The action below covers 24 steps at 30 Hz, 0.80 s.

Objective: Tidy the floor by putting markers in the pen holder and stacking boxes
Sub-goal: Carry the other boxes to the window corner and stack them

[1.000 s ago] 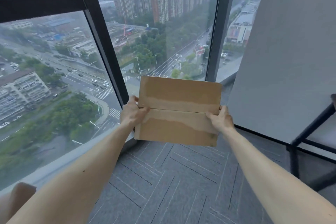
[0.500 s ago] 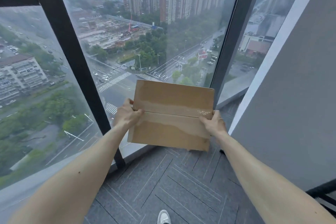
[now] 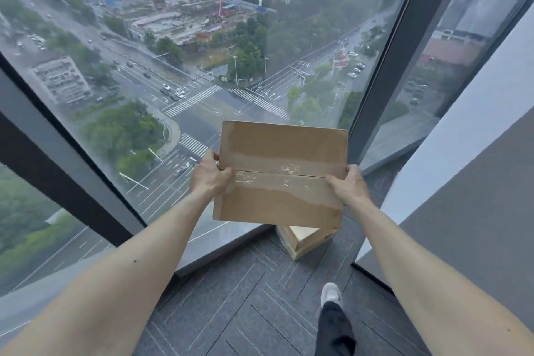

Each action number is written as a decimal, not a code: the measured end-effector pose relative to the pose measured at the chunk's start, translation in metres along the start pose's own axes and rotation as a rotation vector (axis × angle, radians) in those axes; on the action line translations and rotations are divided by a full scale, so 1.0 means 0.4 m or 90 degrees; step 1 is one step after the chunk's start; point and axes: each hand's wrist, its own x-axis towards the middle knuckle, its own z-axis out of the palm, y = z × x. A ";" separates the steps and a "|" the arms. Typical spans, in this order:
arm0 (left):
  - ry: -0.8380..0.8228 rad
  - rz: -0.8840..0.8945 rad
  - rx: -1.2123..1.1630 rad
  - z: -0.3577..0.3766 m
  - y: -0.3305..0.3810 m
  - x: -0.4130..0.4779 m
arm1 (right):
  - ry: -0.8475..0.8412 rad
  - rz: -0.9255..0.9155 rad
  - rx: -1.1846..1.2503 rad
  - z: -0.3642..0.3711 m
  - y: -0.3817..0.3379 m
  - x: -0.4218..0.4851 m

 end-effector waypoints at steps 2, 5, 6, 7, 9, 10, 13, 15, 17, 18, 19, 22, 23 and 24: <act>0.002 -0.030 -0.021 0.067 0.024 0.061 | -0.036 -0.004 -0.006 -0.003 0.008 0.123; 0.018 -0.076 -0.040 0.179 0.063 0.149 | -0.083 -0.017 -0.006 -0.006 0.023 0.315; 0.026 -0.094 -0.046 0.219 0.078 0.175 | -0.099 -0.018 -0.007 -0.009 0.029 0.378; 0.034 -0.115 -0.047 0.260 0.093 0.198 | -0.117 -0.015 -0.012 -0.014 0.039 0.439; 0.039 -0.152 -0.036 0.336 0.123 0.237 | -0.148 -0.008 -0.025 -0.030 0.058 0.540; 0.039 -0.173 -0.028 0.373 0.136 0.252 | -0.164 -0.007 -0.034 -0.037 0.071 0.587; 0.036 -0.212 0.006 0.465 0.167 0.283 | -0.217 -0.001 -0.050 -0.052 0.102 0.707; 0.031 -0.244 0.011 0.524 0.179 0.295 | -0.238 0.007 -0.059 -0.051 0.124 0.770; 0.015 -0.265 0.010 0.580 0.180 0.310 | -0.256 0.015 -0.064 -0.044 0.156 0.828; 0.005 -0.272 0.008 0.607 0.181 0.319 | -0.262 0.023 -0.071 -0.038 0.172 0.857; -0.002 -0.283 -0.001 0.636 0.176 0.330 | -0.268 0.032 -0.077 -0.032 0.189 0.885; -0.021 -0.314 -0.026 0.721 0.152 0.357 | -0.281 0.050 -0.110 -0.001 0.250 0.962; -0.030 -0.325 -0.037 0.751 0.139 0.366 | -0.284 0.052 -0.124 0.012 0.271 0.985; -0.040 -0.336 -0.045 0.782 0.122 0.376 | -0.290 0.056 -0.135 0.025 0.294 1.008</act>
